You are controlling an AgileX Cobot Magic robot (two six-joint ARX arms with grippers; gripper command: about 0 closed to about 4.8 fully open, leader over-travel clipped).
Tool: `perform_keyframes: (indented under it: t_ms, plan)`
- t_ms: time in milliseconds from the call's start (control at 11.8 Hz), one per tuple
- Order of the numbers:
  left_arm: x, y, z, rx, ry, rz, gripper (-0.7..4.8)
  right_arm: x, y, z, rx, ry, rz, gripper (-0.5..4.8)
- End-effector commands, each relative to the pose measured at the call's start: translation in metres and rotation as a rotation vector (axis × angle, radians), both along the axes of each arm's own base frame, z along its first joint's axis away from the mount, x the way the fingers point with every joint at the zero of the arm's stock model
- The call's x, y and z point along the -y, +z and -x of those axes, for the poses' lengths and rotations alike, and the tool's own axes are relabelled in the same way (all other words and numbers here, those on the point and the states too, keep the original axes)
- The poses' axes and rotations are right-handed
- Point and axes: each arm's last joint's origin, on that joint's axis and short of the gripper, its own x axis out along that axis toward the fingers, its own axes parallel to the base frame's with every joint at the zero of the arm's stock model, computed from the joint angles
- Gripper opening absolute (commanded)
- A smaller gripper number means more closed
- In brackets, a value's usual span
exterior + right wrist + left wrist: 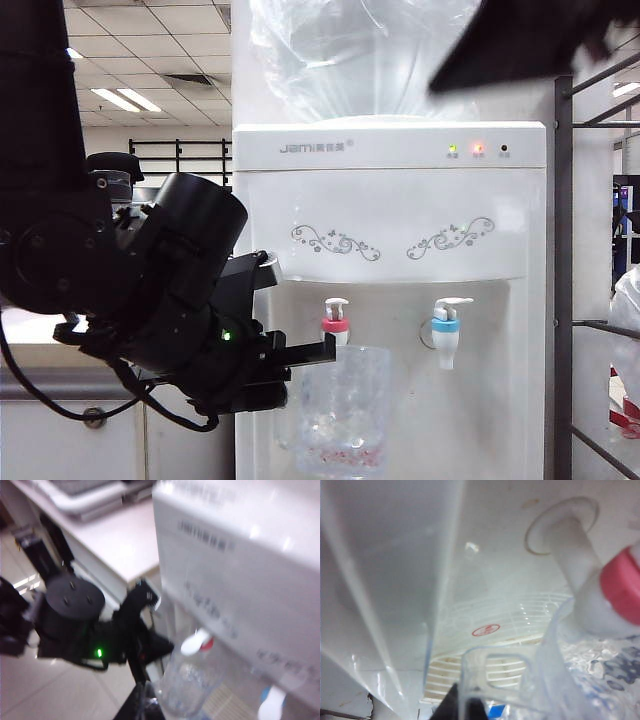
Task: Pick up the plastic mug from the left desk, go to the hot water outlet of the water dispenser, press the vertical switch to get some water, then put the mug back on the desk.
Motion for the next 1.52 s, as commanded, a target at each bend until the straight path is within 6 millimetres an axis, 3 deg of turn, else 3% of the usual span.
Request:
perform_keyframes:
  t_ms: [84,676,1520]
  plan:
    - [0.003,0.007,-0.003,0.047,-0.003,0.036,-0.06,-0.012,-0.017,-0.016,-0.038,0.050,0.029,-0.06]
    - [0.002,0.011,-0.005,0.100,0.056,0.030,-0.06,-0.037,-0.058,-0.056,-0.058,0.061,0.044,-0.06]
    - [0.002,0.010,-0.004,0.092,0.053,0.026,-0.06,-0.055,-0.077,-0.085,-0.082,0.090,0.069,-0.06]
